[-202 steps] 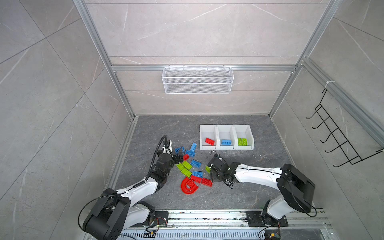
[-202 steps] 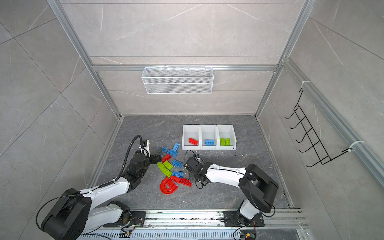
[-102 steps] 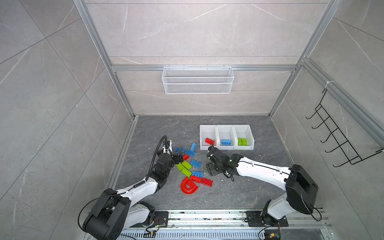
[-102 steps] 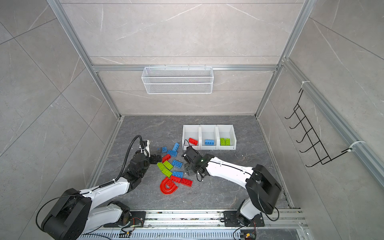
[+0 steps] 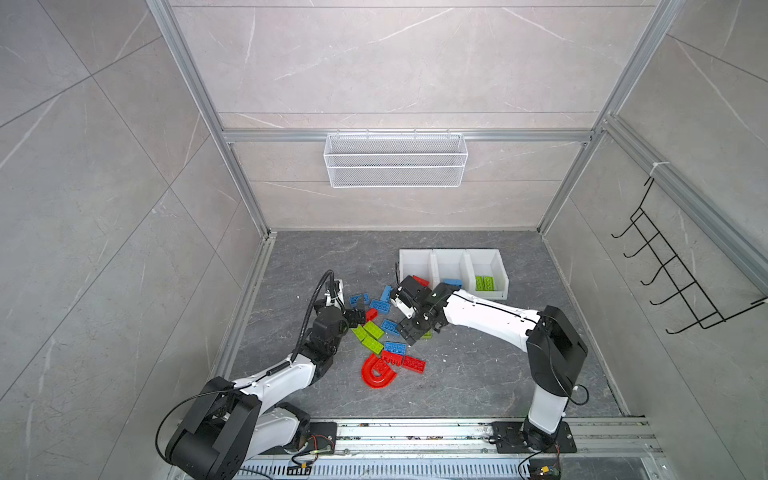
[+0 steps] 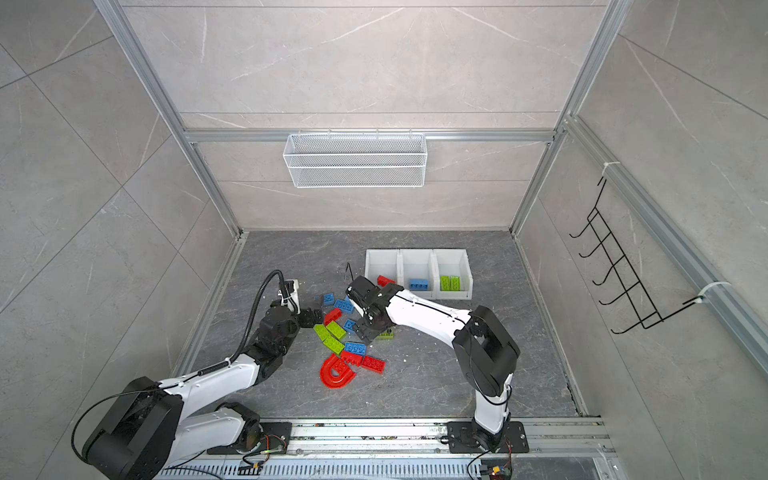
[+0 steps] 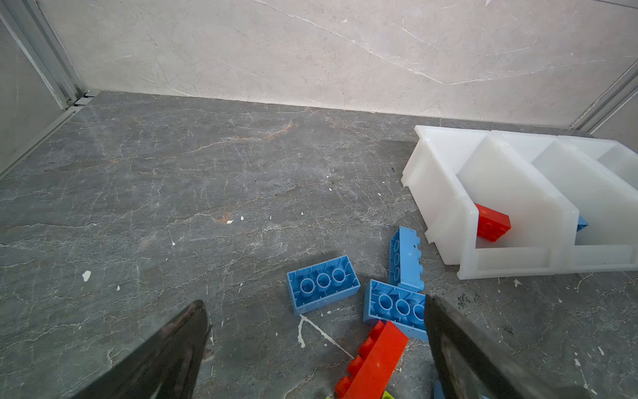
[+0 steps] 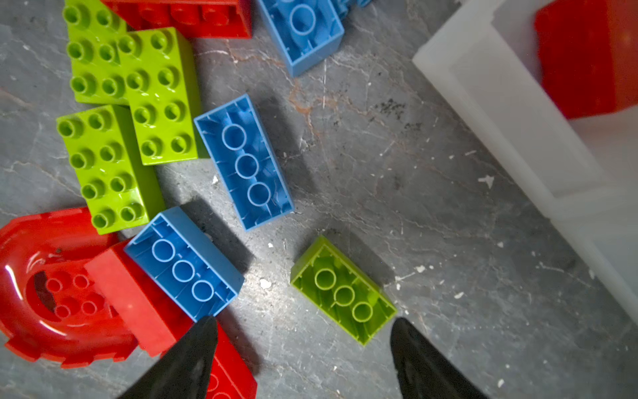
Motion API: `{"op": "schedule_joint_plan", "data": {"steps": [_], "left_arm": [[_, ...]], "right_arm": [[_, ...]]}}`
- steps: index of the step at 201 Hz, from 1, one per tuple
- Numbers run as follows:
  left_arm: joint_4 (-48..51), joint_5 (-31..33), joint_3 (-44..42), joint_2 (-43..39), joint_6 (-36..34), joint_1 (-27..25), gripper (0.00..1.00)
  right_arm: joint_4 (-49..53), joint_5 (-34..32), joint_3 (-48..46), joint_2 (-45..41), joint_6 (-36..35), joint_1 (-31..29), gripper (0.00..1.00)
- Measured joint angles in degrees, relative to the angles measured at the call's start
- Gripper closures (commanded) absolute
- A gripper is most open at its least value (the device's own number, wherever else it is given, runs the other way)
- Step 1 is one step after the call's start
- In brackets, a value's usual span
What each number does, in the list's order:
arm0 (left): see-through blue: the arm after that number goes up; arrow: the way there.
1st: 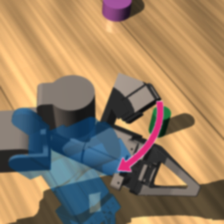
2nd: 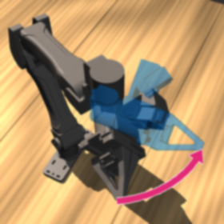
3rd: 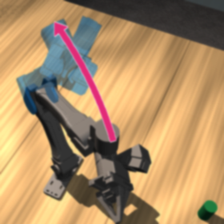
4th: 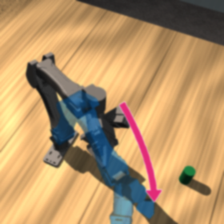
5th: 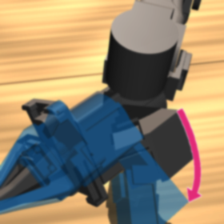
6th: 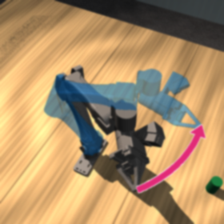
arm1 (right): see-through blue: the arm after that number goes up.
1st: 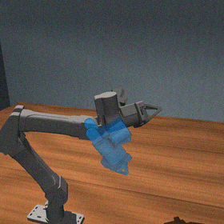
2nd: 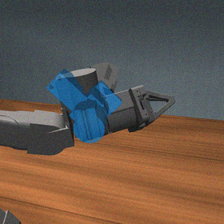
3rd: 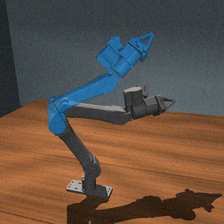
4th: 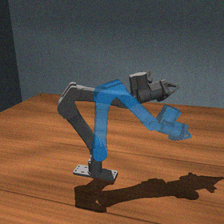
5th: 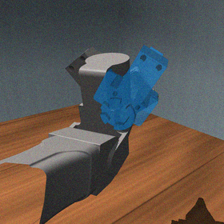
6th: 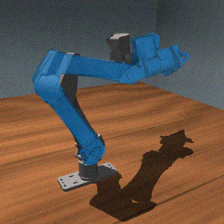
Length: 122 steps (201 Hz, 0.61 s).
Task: Sort the legos into containers by color
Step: 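Grasp the lime-green brick and carry it toward the bin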
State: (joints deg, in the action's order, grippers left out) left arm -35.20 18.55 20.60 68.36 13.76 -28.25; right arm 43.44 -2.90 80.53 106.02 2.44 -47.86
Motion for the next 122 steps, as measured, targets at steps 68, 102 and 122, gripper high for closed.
{"op": "schedule_joint_plan", "data": {"steps": [68,102,122], "left_arm": [[0.2,1.05,0.0,0.0,0.0,0.0,0.0],[0.28,1.44,0.0,0.0,0.02,0.0,0.0],[0.55,2.38,0.0,0.0,0.04,0.0,0.0]], "right_arm": [[0.17,4.44,0.33,3.56,-10.43,4.04,0.2],[-1.03,4.2,0.33,5.9,-12.2,4.35,0.21],[-1.25,4.48,0.28,7.74,-12.76,4.63,0.21]]}}
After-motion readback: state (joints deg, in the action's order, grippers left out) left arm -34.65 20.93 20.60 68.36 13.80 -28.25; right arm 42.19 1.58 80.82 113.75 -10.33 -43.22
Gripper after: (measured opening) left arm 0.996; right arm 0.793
